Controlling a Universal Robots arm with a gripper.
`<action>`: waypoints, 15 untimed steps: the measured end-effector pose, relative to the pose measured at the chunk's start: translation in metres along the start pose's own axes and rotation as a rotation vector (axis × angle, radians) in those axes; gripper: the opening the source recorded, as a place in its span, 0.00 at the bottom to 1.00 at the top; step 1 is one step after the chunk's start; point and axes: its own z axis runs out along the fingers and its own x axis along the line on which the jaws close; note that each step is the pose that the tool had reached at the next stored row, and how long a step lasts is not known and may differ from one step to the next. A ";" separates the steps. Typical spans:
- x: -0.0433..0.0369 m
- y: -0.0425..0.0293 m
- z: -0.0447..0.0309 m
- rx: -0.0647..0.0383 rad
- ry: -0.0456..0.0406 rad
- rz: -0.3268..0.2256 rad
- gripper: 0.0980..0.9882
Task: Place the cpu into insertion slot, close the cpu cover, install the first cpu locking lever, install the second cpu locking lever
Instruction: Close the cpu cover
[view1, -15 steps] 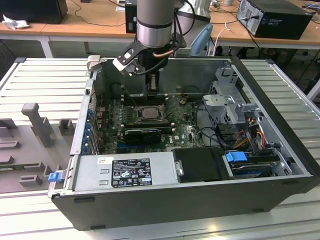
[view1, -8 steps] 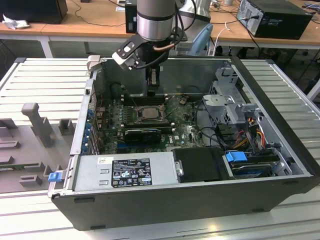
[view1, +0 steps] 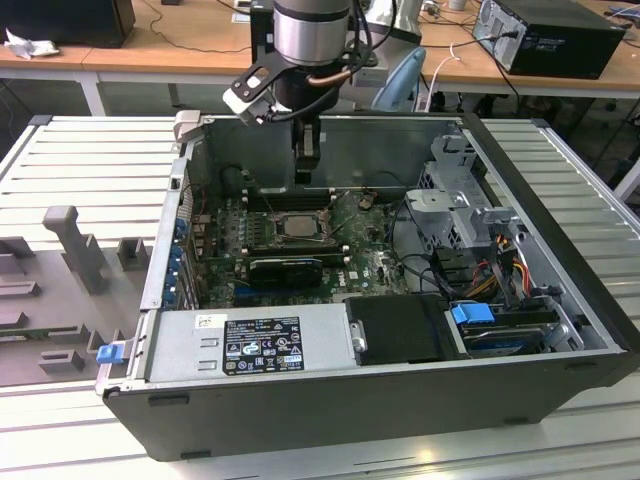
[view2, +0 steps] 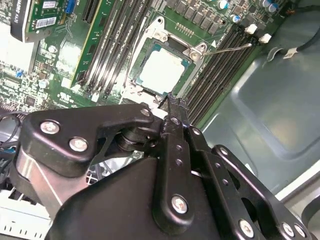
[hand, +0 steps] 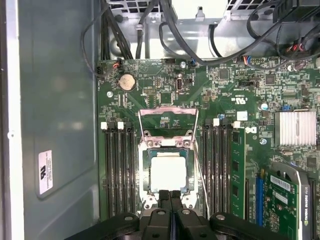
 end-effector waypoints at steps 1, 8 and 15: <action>0.0000 0.0000 -0.0011 0.000 0.0000 0.000 0.01; 0.0008 0.0224 -0.0010 0.001 0.0002 0.000 0.01; 0.0011 0.0480 0.0124 0.001 -0.0108 -0.037 0.01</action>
